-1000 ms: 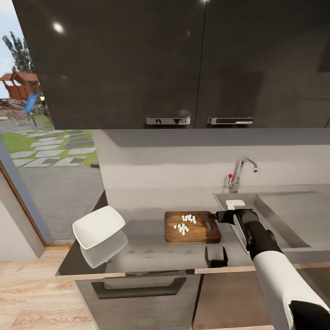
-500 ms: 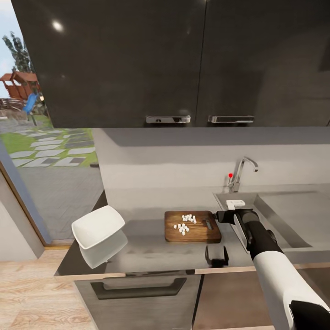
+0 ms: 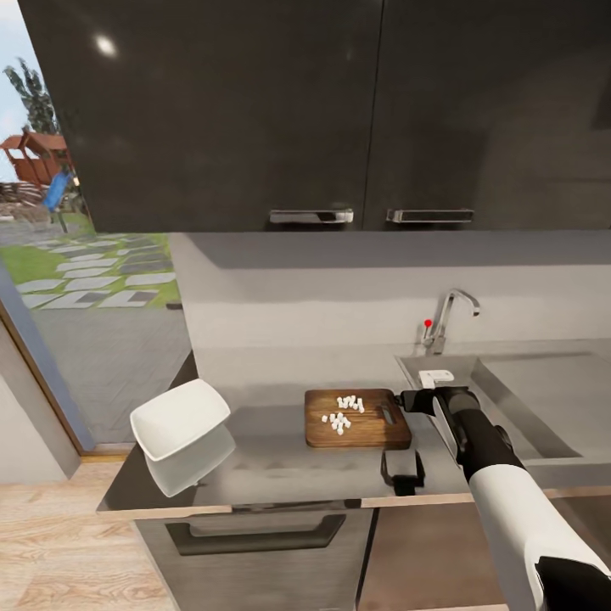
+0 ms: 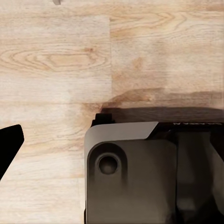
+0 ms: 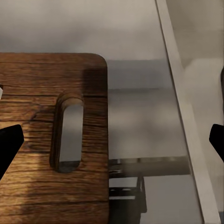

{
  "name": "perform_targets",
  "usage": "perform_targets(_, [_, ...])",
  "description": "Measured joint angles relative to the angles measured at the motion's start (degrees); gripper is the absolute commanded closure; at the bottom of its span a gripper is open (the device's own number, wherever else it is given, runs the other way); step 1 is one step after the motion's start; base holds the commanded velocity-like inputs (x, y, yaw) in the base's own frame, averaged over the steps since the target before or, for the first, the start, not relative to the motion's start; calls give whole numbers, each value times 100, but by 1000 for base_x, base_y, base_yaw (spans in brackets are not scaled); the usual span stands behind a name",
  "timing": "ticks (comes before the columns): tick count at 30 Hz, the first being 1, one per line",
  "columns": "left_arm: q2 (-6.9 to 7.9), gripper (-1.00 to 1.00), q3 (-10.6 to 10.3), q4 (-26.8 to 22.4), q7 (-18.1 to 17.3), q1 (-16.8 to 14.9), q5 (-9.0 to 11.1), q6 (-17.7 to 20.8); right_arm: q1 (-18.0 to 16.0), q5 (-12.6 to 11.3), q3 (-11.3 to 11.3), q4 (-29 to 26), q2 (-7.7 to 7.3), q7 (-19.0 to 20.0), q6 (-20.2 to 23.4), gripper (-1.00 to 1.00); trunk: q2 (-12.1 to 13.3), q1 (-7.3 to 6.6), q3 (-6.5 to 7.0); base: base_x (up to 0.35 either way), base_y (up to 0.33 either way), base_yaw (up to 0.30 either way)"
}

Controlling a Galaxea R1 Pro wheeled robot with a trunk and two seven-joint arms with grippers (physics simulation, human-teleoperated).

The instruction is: In the kitchen, take the Vidalia onion out of the sink, dice it on the chopping board with the paring knife, put the diced onion into the bowl on the countertop, then place both the paring knife and the chopping board into the sink.

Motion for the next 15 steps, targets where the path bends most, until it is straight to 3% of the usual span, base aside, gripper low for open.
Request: perform_targets(15, [0,-100,0,0,0,0,0,0,-1,0,2,0,1,0,-1,-100,-603,330,-271,0,0,0])
